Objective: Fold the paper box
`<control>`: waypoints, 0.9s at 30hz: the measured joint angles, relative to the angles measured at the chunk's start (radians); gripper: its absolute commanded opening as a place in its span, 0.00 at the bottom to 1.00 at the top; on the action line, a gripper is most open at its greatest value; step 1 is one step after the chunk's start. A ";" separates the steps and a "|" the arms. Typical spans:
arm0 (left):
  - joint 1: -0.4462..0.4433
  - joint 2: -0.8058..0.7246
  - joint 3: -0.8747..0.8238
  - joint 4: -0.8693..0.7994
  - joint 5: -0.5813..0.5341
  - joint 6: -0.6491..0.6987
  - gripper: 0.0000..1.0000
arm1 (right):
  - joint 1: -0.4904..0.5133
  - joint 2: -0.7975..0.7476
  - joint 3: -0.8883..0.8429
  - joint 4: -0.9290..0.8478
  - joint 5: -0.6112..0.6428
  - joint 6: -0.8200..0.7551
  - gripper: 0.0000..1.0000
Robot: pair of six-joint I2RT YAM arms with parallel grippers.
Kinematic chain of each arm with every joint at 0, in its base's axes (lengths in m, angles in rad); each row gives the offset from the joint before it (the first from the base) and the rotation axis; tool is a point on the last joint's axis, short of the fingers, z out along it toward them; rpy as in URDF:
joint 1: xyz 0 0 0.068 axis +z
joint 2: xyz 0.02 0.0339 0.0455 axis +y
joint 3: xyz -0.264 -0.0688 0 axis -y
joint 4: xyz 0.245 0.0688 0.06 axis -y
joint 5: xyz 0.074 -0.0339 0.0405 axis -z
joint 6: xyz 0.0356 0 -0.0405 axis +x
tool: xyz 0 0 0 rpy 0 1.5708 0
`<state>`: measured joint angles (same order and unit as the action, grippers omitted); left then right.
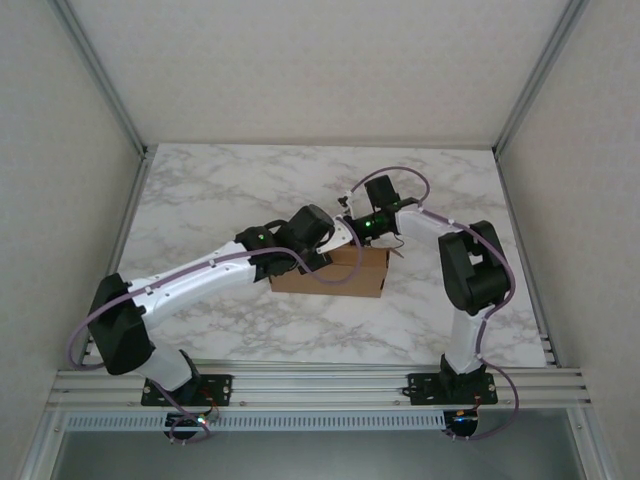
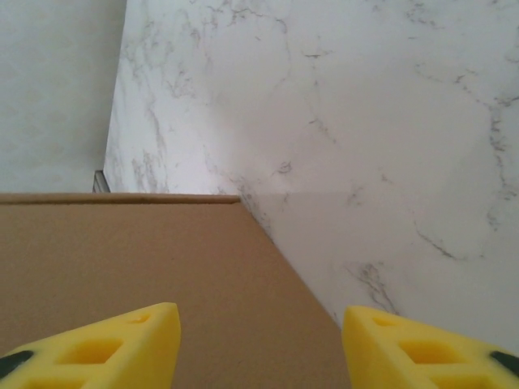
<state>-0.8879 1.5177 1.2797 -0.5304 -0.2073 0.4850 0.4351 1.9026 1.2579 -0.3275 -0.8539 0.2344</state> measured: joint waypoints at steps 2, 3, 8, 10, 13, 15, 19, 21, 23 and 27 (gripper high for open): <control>-0.001 -0.017 -0.002 0.014 -0.011 -0.005 0.68 | 0.002 -0.013 -0.005 0.003 0.011 -0.003 0.55; -0.001 -0.026 -0.002 0.025 -0.018 -0.009 0.69 | 0.002 -0.018 -0.005 0.005 0.017 -0.004 0.55; -0.001 -0.055 0.001 0.048 -0.029 -0.021 0.69 | 0.002 -0.032 -0.005 0.018 0.037 -0.006 0.55; -0.001 -0.067 0.002 0.048 -0.029 -0.032 0.68 | 0.002 -0.043 -0.005 0.018 0.053 -0.006 0.55; -0.001 -0.101 0.006 0.048 -0.029 -0.059 0.66 | 0.002 -0.076 -0.012 0.023 0.079 -0.006 0.55; -0.001 -0.131 0.014 0.050 -0.028 -0.089 0.63 | 0.002 -0.107 -0.021 0.025 0.097 -0.006 0.53; -0.001 -0.196 0.031 0.096 -0.055 -0.189 0.52 | 0.002 -0.169 -0.025 0.026 0.142 -0.003 0.46; 0.000 -0.210 0.043 0.116 -0.088 -0.249 0.39 | 0.002 -0.204 -0.032 0.027 0.178 0.001 0.42; 0.004 -0.212 0.061 0.120 -0.132 -0.313 0.04 | 0.002 -0.244 -0.039 0.024 0.224 0.013 0.42; 0.036 -0.224 0.058 0.132 -0.199 -0.400 0.00 | 0.002 -0.356 -0.053 0.008 0.360 0.019 0.42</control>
<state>-0.8520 1.2942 1.3376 -0.3985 -0.4061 0.0849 0.4374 1.5471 1.2053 -0.3195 -0.4938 0.2539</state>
